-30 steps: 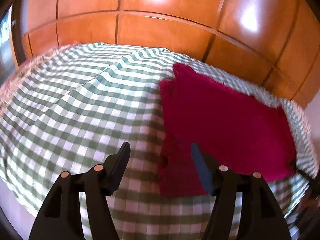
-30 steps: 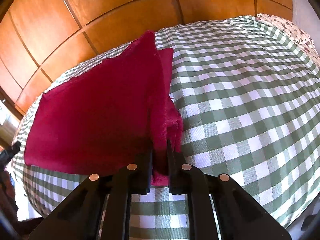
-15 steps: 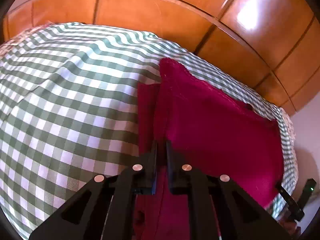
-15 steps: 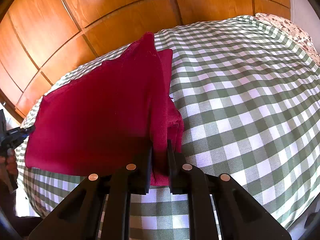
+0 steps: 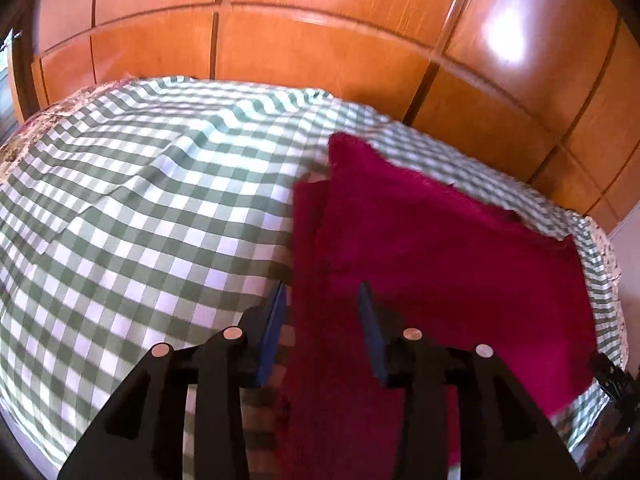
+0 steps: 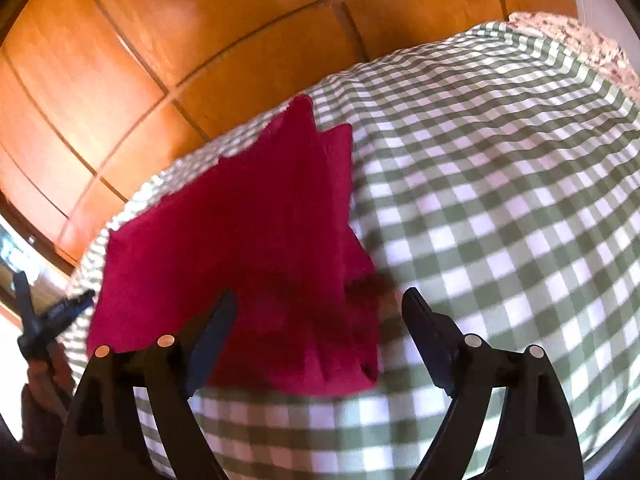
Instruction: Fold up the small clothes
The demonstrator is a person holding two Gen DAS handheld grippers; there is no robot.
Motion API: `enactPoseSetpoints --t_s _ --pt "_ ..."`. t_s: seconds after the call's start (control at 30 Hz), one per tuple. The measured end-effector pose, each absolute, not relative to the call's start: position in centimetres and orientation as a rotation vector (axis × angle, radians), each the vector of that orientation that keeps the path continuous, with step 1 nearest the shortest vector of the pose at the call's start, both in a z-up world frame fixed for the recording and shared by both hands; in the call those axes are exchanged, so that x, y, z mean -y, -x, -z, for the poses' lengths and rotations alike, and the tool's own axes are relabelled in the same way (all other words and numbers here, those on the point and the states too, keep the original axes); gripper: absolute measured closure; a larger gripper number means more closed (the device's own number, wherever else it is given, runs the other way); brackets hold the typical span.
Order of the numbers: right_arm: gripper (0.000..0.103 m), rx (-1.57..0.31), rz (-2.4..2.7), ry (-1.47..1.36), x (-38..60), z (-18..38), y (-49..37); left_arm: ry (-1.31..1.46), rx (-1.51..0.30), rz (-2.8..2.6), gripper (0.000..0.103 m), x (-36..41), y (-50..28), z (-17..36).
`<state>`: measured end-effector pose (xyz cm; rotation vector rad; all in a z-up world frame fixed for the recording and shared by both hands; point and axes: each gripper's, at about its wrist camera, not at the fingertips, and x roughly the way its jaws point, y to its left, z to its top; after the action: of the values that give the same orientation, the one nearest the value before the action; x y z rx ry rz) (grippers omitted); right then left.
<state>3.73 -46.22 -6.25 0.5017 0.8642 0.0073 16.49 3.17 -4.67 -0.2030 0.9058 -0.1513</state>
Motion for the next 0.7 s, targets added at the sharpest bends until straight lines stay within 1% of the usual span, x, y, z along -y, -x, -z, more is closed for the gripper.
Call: enactPoseSetpoints --t_s 0.2,0.33,0.37,0.4,0.43,0.5,0.57,0.7 --pt "0.020 -0.904 -0.067 -0.585 47.1 8.0 -6.5 0.159 -0.880 0.235 0.066 -1.2 -14.1 3.8" --pt "0.021 -0.897 -0.132 -0.626 46.9 8.3 -6.9 0.109 -0.925 0.267 0.066 0.6 -13.8 5.0" --pt "0.026 -0.904 -0.155 -0.633 46.6 8.3 -6.9 0.099 -0.929 0.266 0.066 1.0 -13.9 5.0" --pt "0.031 -0.913 -0.170 -0.633 46.4 8.4 -6.9 0.082 -0.928 0.261 0.063 1.5 -13.8 5.2" --pt "0.034 -0.917 -0.178 -0.628 46.2 8.5 -6.9 0.072 -0.929 0.257 0.062 1.8 -13.8 5.3" --pt "0.049 -0.928 -0.182 -0.611 45.6 8.6 -7.0 0.054 -0.930 0.253 0.058 2.2 -13.7 5.5" --pt "0.058 -0.934 -0.191 -0.624 45.2 8.6 -7.1 0.039 -0.929 0.250 0.057 2.5 -13.6 5.6" --pt "0.070 -0.941 -0.196 -0.619 44.4 8.2 -7.3 0.031 -0.927 0.249 0.057 2.5 -13.5 5.7"
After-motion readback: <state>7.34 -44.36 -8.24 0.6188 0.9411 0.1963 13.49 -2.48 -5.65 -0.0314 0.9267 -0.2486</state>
